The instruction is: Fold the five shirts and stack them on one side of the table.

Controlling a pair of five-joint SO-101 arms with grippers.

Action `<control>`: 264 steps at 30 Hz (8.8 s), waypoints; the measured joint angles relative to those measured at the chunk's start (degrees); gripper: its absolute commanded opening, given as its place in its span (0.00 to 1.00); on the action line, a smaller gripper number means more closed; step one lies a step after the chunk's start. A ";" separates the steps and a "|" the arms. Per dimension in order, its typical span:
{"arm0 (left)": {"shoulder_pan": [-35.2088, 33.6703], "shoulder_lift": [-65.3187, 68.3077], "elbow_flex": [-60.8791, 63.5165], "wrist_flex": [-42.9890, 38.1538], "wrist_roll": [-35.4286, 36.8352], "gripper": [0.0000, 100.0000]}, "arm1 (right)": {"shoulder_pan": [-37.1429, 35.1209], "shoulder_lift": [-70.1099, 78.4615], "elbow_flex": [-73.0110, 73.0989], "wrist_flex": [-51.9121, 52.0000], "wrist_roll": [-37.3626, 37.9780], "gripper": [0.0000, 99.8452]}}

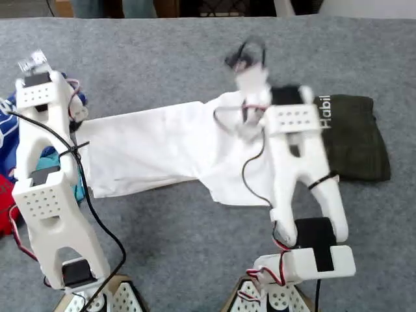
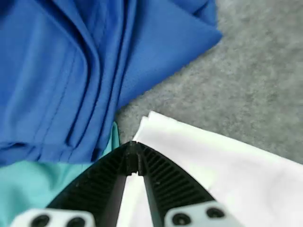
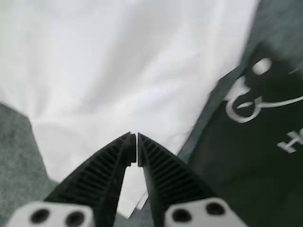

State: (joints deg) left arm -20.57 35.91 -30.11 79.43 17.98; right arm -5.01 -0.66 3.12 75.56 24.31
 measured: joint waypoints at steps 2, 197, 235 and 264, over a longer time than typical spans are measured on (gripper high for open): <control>0.00 0.00 -3.78 4.48 -0.26 0.03 | 0.18 3.25 -6.33 -1.76 0.26 0.02; -0.53 -48.79 66.20 -25.67 -9.67 0.03 | -12.57 35.43 -14.51 -13.71 7.03 0.01; -23.38 -22.68 47.56 -14.77 -14.77 0.25 | -4.84 26.55 -39.47 25.14 6.86 0.01; -28.92 -4.75 -5.89 15.47 0.09 0.28 | -5.01 21.54 -38.24 25.14 6.86 0.01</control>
State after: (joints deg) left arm -49.49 31.16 -36.00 94.90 18.07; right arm -10.02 20.88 -35.12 100.70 31.16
